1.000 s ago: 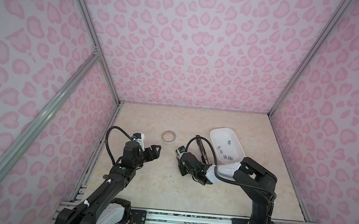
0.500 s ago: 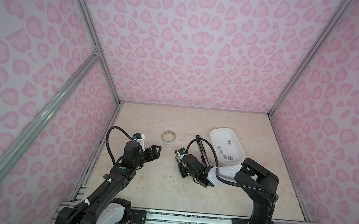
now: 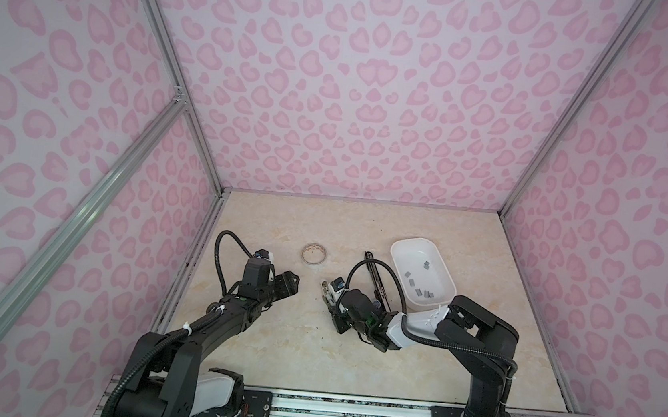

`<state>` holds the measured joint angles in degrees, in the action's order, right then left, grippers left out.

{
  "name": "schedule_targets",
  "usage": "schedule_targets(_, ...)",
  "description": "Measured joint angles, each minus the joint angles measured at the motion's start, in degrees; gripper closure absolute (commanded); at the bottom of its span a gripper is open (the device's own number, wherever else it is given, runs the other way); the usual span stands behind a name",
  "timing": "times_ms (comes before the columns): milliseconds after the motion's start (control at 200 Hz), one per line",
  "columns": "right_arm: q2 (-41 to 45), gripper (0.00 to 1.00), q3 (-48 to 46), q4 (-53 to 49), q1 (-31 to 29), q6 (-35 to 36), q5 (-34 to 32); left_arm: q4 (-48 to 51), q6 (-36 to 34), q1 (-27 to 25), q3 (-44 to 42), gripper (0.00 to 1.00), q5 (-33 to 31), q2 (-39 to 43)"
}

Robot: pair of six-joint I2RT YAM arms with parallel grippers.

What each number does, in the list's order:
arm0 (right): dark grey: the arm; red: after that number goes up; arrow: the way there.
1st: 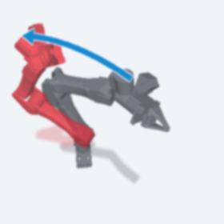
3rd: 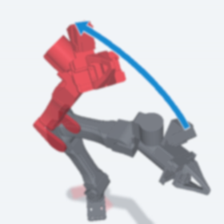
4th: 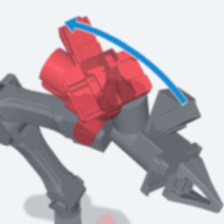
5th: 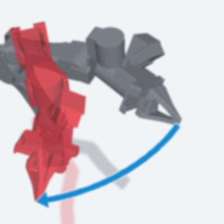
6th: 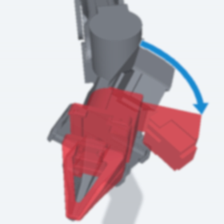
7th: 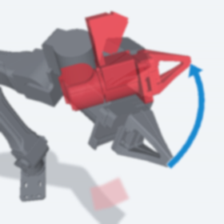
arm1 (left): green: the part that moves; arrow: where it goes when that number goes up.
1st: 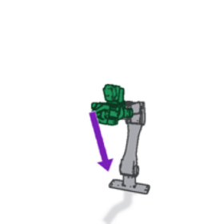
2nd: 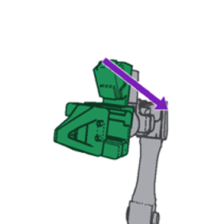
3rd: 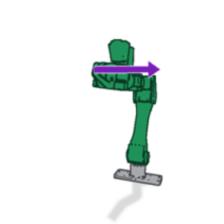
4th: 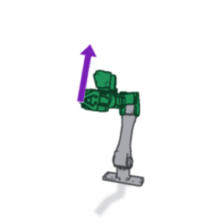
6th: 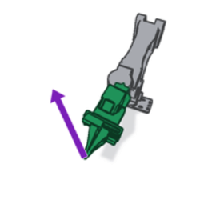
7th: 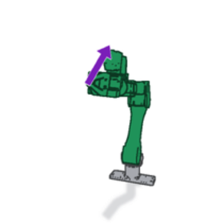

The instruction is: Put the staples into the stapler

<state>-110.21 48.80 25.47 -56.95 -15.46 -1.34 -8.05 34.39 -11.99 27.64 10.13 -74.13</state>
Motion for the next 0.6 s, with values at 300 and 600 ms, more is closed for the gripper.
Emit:
schedule_targets(300, -1.05, 0.84, 1.16, 0.63, -1.33, -0.02, 2.47, -0.98, 0.02, -2.23, 2.99, 0.29, -2.51, -9.27)
schedule_targets(600, -2.10, 0.84, 2.47, 0.76, -1.92, 0.00, 3.30, -4.37, -0.85, -4.83, 4.20, 0.30, -0.68, -12.13)
